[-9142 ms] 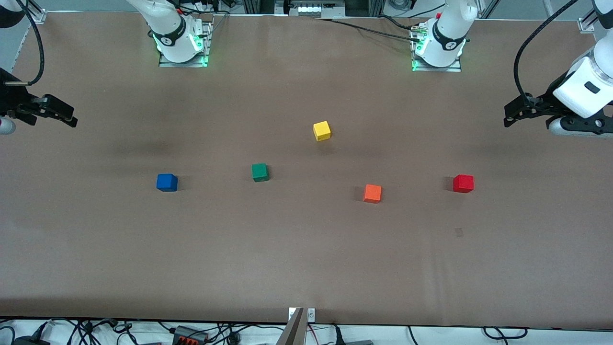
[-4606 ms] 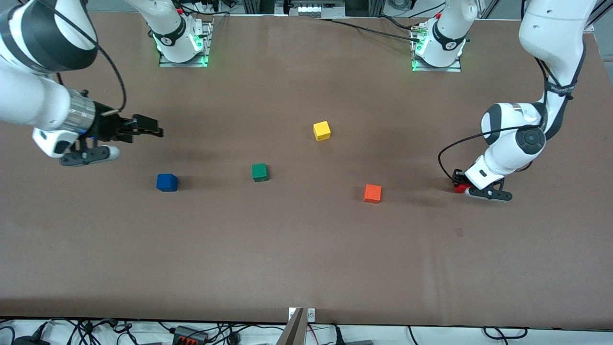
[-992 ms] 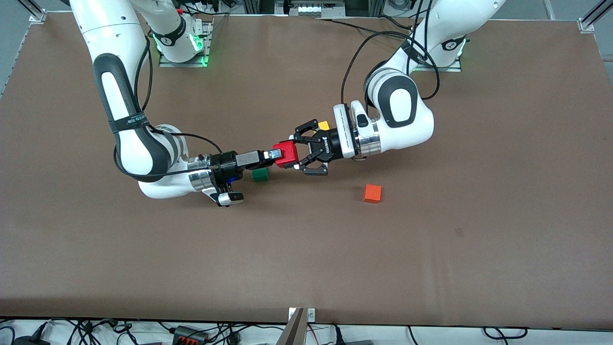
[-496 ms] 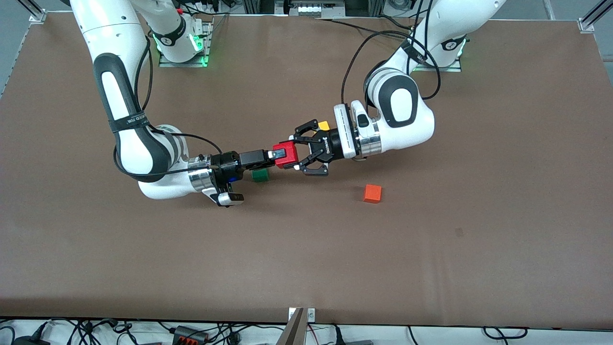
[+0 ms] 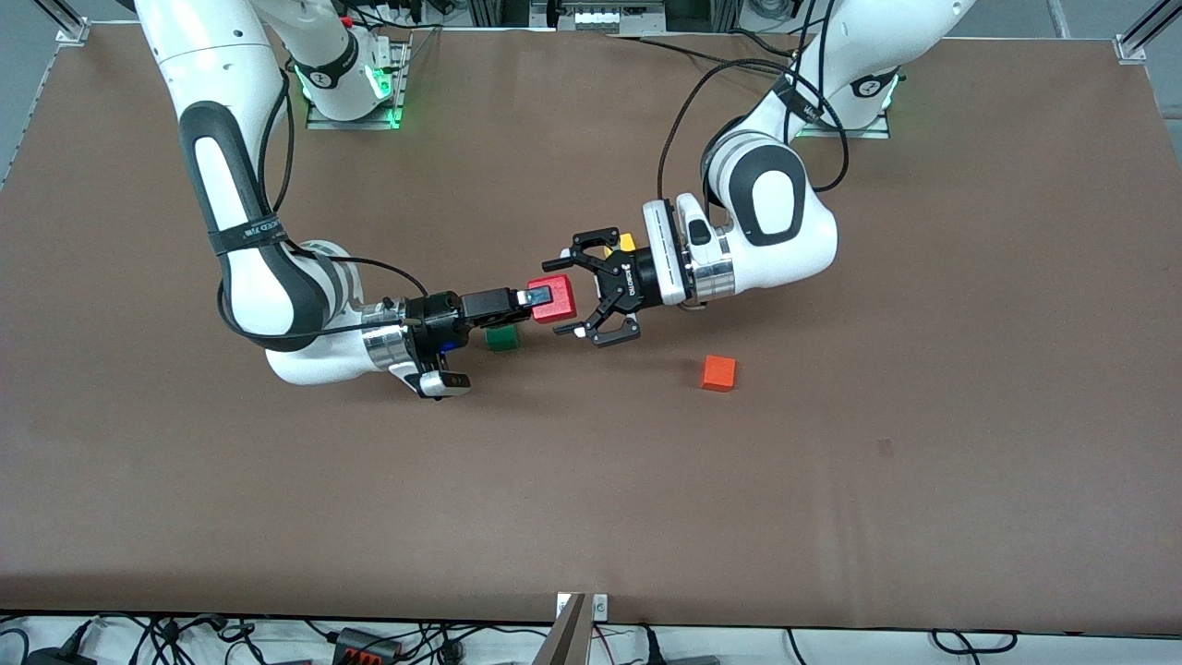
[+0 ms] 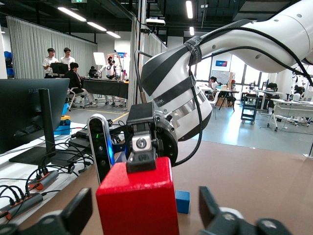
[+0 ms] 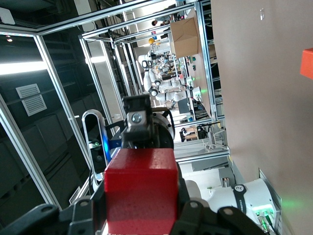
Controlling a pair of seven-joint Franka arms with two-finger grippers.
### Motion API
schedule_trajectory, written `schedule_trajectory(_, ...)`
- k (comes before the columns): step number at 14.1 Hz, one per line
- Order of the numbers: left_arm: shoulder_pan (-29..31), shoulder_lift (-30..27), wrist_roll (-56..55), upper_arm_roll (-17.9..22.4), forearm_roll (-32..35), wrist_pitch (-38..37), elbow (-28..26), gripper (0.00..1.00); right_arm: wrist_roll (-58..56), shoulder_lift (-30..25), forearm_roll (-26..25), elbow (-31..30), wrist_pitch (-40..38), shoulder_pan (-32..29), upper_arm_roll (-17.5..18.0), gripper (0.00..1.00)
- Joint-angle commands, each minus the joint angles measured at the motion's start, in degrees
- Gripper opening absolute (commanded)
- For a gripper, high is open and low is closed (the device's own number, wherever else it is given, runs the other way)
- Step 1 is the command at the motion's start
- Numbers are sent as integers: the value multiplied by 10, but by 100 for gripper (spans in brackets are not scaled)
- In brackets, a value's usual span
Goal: Pass red block to right arm, stack on blue
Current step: 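Open the left gripper and carry the red cube toward the blue cube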
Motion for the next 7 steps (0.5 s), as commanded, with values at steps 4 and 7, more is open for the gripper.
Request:
schedule_trajectory(4,18,-11,31,-3,-16,15,-2,100,18,3,-34,42,-7,-3,-30,0)
schedule_trajectory(7,23,-11,29,-3,-5,7,-3,100,58,1,-141,91,-21,-7,-59,0)
